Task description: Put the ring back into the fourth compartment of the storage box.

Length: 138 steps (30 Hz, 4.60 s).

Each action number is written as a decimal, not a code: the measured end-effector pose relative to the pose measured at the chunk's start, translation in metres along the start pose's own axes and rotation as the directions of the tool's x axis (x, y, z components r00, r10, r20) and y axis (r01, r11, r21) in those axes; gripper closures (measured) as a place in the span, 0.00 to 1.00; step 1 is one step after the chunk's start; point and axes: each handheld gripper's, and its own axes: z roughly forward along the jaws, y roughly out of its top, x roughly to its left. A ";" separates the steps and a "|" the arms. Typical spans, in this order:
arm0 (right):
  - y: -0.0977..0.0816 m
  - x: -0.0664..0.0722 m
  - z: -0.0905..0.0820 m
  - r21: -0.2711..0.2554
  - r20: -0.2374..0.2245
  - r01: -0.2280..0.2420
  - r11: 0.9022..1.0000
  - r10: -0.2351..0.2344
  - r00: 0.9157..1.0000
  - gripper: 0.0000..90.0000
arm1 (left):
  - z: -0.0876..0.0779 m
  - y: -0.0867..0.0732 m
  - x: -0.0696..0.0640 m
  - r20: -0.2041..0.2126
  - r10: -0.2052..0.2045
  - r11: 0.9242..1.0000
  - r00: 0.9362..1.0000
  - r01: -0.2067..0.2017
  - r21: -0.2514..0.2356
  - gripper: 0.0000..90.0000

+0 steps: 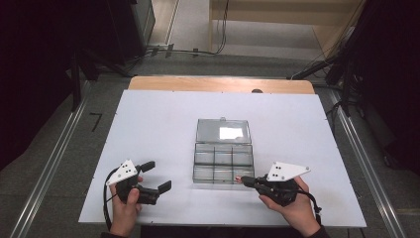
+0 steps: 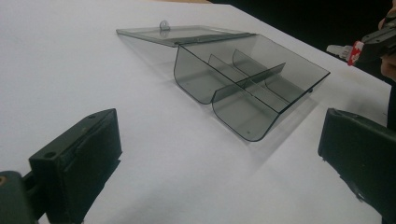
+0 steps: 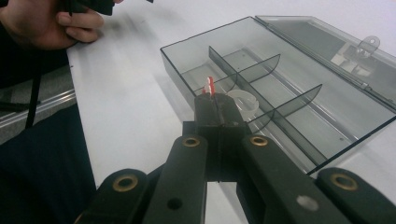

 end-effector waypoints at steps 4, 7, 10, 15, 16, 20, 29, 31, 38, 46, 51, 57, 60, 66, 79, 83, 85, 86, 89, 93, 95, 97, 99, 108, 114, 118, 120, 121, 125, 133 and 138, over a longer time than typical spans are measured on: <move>0.002 -0.001 0.003 -0.002 -0.001 0.001 1.000 -0.001 1.000 0.98 | 0.001 0.000 0.000 -0.001 0.002 1.000 1.000 -0.002 0.002 0.00; 0.004 -0.002 0.005 -0.004 -0.003 -0.001 1.000 0.001 1.000 0.98 | 0.000 0.000 0.000 0.000 0.002 1.000 1.000 -0.002 0.002 0.00; 0.006 -0.003 0.006 -0.010 -0.002 0.002 1.000 -0.002 1.000 0.98 | 0.000 0.000 0.000 0.001 0.000 1.000 1.000 0.000 0.001 0.00; 0.009 -0.003 0.009 -0.009 -0.003 -0.002 1.000 0.002 1.000 0.98 | 0.000 0.000 0.000 0.002 0.000 1.000 1.000 0.000 0.000 0.00; 0.010 -0.004 0.010 -0.009 -0.002 -0.001 1.000 0.001 1.000 0.98 | 0.000 0.000 0.000 0.003 0.000 1.000 1.000 0.000 0.000 0.00; 0.012 -0.005 0.012 -0.008 -0.002 -0.002 1.000 0.002 1.000 0.98 | 0.000 0.000 0.000 0.004 0.002 1.000 1.000 -0.002 0.002 0.00; 0.017 -0.007 0.017 -0.001 -0.001 -0.008 1.000 0.008 1.000 0.98 | 0.001 0.000 0.000 0.008 0.001 1.000 1.000 -0.001 0.003 0.00; 0.018 -0.008 0.018 -0.001 -0.001 -0.010 1.000 0.010 1.000 0.98 | 0.001 0.000 0.000 0.008 -0.001 1.000 1.000 0.001 0.004 0.00; 0.021 -0.010 0.023 0.000 -0.004 -0.013 1.000 0.013 1.000 0.98 | 0.001 0.000 0.000 0.009 -0.001 1.000 1.000 0.001 0.006 0.00; 0.024 -0.012 0.029 0.008 -0.006 -0.017 1.000 0.017 1.000 0.98 | 0.001 -0.001 0.000 0.011 -0.002 1.000 1.000 0.002 0.006 0.00; 0.026 -0.014 0.031 0.011 -0.010 -0.019 1.000 0.019 1.000 0.98 | 0.001 -0.001 0.000 0.012 -0.003 1.000 1.000 0.003 0.005 0.00; 0.030 -0.015 0.034 0.015 -0.010 -0.009 1.000 0.009 1.000 0.98 | 0.001 -0.001 0.000 0.013 -0.005 1.000 1.000 0.005 0.005 0.00; 0.032 -0.016 0.036 0.019 -0.011 -0.011 1.000 0.012 1.000 0.98 | 0.001 -0.001 0.000 0.012 -0.007 1.000 1.000 0.007 0.005 0.00; 0.034 -0.017 0.040 0.024 -0.013 -0.015 1.000 0.016 1.000 0.98 | 0.001 -0.001 0.001 0.012 -0.008 1.000 1.000 0.008 0.005 0.00; 0.039 -0.021 0.047 0.034 -0.015 -0.018 0.999 0.018 1.000 0.98 | 0.000 -0.001 0.001 0.013 -0.008 1.000 1.000 0.008 0.005 0.00; 0.041 -0.022 0.050 0.036 -0.016 -0.018 0.999 0.018 1.000 0.98 | 0.000 -0.001 0.001 0.013 -0.007 1.000 1.000 0.007 0.005 0.00; 0.042 -0.022 0.052 0.037 -0.016 -0.020 0.999 0.021 1.000 0.98 | 0.000 -0.001 0.001 0.013 -0.008 1.000 1.000 0.008 0.004 0.00; 0.042 -0.022 0.052 0.038 -0.017 -0.020 0.999 0.020 1.000 0.98 | 0.000 -0.001 0.001 0.013 -0.008 1.000 1.000 0.008 0.004 0.00; 0.043 -0.022 0.055 0.039 -0.018 -0.021 0.999 0.022 1.000 0.98 | 0.000 -0.001 0.001 0.013 -0.007 1.000 1.000 0.007 0.004 0.00; 0.044 -0.023 0.058 0.041 -0.017 -0.020 0.999 0.021 1.000 0.98 | 0.000 -0.001 0.000 0.014 -0.007 1.000 1.000 0.007 0.004 0.00; 0.045 -0.023 0.060 0.044 -0.018 -0.021 0.999 0.022 1.000 0.98 | 0.000 -0.001 0.000 0.014 -0.007 1.000 1.000 0.007 0.004 0.00; 0.046 -0.023 0.061 0.046 -0.018 -0.020 0.999 0.021 1.000 0.98 | 0.000 -0.001 0.000 0.014 -0.007 1.000 1.000 0.007 0.004 0.00; 0.046 -0.023 0.063 0.047 -0.019 -0.023 0.999 0.024 1.000 0.98 | 0.000 -0.001 0.000 0.015 -0.007 1.000 1.000 0.007 0.003 0.00; 0.048 -0.024 0.070 0.057 -0.017 -0.021 0.998 0.022 1.000 0.98 | 0.000 -0.001 0.000 0.015 -0.006 1.000 1.000 0.006 0.003 0.00; 0.051 -0.024 0.074 0.058 -0.021 -0.017 0.998 0.018 1.000 0.98 | 0.000 -0.001 0.000 0.016 -0.006 1.000 1.000 0.006 0.003 0.00; 0.053 -0.024 0.077 0.062 -0.022 -0.015 0.998 0.016 1.000 0.98 | 0.000 -0.001 0.000 0.016 -0.006 1.000 1.000 0.006 0.003 0.00; 0.053 -0.024 0.079 0.061 -0.023 -0.018 0.998 0.019 1.000 0.98 | 0.000 -0.001 0.000 0.015 -0.006 1.000 1.000 0.006 0.003 0.00; 0.054 -0.024 0.079 0.061 -0.023 -0.016 0.998 0.018 1.000 0.98 | 0.000 -0.001 0.000 0.016 -0.006 1.000 1.000 0.006 0.002 0.00; 0.055 -0.025 0.082 0.065 -0.024 -0.018 0.998 0.020 1.000 0.98 | 0.000 -0.001 0.000 0.017 -0.005 1.000 1.000 0.005 0.003 0.00; 0.058 -0.024 0.090 0.073 -0.028 -0.018 0.997 0.020 0.999 0.98 | 0.000 -0.001 0.000 0.017 -0.002 1.000 1.000 0.002 0.002 0.00; 0.059 -0.024 0.094 0.077 -0.029 -0.014 0.997 0.016 0.999 0.98 | 0.000 -0.001 0.000 0.018 -0.002 1.000 1.000 0.001 0.002 0.00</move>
